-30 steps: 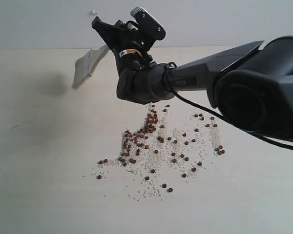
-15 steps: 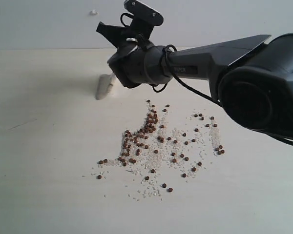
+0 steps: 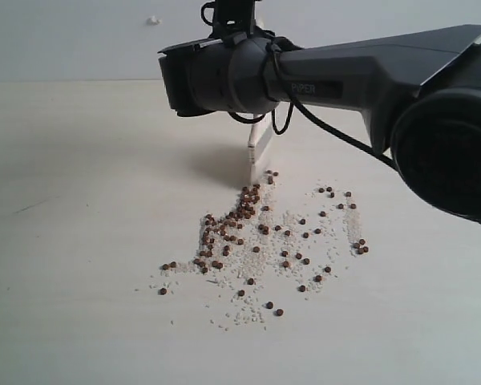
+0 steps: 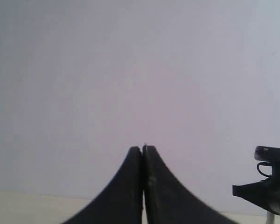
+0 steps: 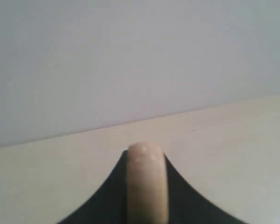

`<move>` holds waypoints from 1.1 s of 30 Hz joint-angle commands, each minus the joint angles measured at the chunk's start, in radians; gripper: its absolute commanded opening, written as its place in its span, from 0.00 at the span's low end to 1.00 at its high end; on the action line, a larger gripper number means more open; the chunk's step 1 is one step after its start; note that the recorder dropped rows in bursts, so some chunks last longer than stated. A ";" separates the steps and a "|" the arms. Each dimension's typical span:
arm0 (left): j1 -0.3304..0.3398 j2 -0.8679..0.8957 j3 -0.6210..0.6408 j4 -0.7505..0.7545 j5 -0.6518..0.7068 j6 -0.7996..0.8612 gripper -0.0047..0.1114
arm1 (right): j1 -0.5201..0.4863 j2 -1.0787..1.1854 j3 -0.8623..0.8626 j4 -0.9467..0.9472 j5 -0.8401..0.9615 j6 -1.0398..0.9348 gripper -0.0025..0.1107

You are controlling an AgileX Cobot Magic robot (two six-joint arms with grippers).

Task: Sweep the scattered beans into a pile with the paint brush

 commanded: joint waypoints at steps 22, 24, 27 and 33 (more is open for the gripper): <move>0.002 -0.001 0.004 -0.008 0.002 0.005 0.04 | 0.353 -0.468 0.603 -0.490 0.104 0.495 0.02; 0.002 -0.001 0.004 -0.008 0.002 0.005 0.04 | 0.370 -0.533 0.738 -0.619 0.107 0.675 0.02; 0.002 -0.001 0.004 -0.008 0.002 0.005 0.04 | 0.376 -0.653 1.046 -0.980 0.044 1.229 0.02; 0.002 -0.001 0.004 -0.008 0.002 0.005 0.04 | 0.376 -0.614 1.322 -1.239 -0.129 1.801 0.02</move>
